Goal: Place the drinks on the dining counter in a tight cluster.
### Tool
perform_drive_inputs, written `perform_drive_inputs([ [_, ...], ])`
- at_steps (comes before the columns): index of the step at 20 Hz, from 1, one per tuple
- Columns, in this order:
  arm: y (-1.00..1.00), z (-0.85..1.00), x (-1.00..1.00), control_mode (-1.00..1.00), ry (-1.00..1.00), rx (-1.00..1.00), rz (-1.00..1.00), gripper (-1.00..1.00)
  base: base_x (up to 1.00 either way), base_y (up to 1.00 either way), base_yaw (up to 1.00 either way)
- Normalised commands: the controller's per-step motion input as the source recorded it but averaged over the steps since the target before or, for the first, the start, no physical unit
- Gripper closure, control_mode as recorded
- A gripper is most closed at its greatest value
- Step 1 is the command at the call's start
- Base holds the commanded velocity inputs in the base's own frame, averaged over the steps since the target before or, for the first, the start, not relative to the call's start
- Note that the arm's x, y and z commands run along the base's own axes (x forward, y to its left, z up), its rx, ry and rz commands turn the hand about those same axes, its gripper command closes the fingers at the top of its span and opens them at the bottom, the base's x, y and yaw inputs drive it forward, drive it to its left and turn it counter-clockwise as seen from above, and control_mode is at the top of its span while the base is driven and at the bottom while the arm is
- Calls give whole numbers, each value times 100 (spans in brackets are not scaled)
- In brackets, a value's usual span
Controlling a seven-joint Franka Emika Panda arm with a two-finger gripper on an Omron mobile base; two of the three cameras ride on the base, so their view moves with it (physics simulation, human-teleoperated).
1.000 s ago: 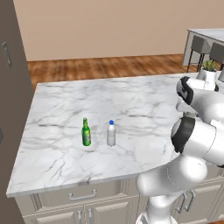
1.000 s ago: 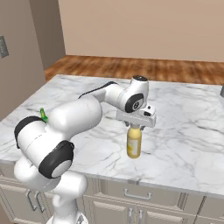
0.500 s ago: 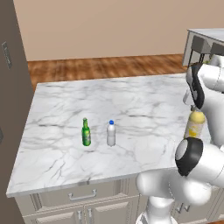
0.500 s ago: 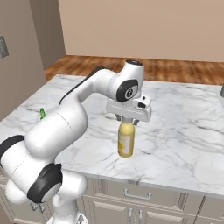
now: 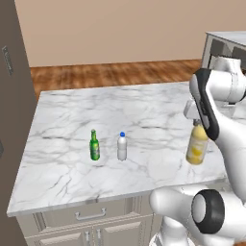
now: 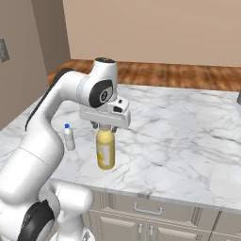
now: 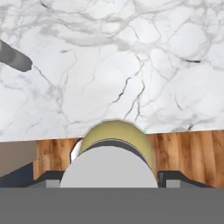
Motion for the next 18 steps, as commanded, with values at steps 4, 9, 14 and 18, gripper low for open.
perform_drive_inputs([
  [4, 100, 1, 8, -100, -2, 0, 12, 100, 0, 0, 0],
  [9, 83, 15, 28, -100, -5, 0, 12, 100, 0, 0, 0],
  [14, 68, 17, 32, -100, -2, 0, 11, 100, 0, 0, 0],
  [18, 18, 20, 10, -100, 0, 0, 6, 100, 0, 0, 0],
])
